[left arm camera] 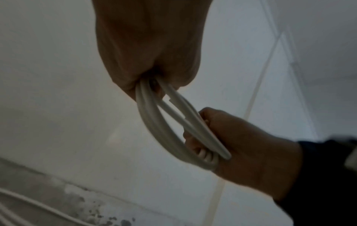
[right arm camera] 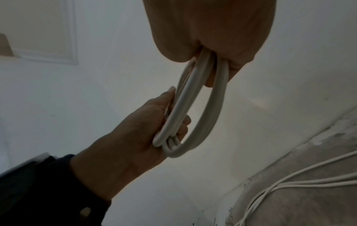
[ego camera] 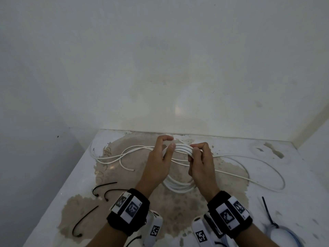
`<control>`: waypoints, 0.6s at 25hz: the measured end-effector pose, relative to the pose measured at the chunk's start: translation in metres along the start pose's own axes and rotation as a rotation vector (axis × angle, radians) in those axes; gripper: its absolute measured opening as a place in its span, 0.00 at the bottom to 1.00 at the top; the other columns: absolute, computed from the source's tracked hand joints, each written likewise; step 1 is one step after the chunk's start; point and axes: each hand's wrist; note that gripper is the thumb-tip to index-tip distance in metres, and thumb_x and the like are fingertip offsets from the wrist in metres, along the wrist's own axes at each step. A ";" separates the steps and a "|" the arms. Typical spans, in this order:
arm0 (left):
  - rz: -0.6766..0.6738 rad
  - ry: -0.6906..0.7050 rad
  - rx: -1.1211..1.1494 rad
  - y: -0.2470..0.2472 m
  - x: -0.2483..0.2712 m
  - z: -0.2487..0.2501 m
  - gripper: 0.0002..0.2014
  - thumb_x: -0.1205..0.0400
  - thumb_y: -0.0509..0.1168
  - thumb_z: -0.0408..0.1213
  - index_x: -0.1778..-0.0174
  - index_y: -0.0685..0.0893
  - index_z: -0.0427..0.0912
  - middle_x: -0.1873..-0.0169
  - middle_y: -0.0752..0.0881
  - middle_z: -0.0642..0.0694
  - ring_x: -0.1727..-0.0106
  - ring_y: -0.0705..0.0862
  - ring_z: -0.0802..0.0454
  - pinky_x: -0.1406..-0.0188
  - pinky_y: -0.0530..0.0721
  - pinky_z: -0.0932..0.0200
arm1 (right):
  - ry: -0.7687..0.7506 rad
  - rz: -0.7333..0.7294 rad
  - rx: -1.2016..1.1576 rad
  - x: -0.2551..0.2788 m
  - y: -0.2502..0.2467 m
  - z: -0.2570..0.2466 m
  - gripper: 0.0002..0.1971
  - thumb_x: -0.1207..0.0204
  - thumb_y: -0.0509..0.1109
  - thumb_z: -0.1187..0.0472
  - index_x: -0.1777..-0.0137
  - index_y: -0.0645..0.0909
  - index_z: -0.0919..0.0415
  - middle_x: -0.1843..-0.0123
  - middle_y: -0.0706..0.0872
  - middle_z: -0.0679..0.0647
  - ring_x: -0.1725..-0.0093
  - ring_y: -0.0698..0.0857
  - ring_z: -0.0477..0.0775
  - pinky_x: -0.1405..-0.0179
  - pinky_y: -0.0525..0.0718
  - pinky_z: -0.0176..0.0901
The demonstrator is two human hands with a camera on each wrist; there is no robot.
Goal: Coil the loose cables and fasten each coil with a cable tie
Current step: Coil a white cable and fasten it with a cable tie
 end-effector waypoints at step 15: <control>-0.076 0.259 -0.386 -0.035 0.009 -0.022 0.17 0.15 0.59 0.55 0.34 0.80 0.52 0.49 0.85 0.52 0.59 0.82 0.60 0.57 0.85 0.50 | 0.061 -0.264 -0.022 0.001 0.019 -0.005 0.10 0.09 0.54 0.64 0.49 0.75 0.66 0.69 0.77 0.55 0.80 0.65 0.48 0.80 0.64 0.39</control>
Point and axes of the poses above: each hand's wrist, its own x-axis away from the middle knuckle, its own y-axis out of the palm, z = x × y
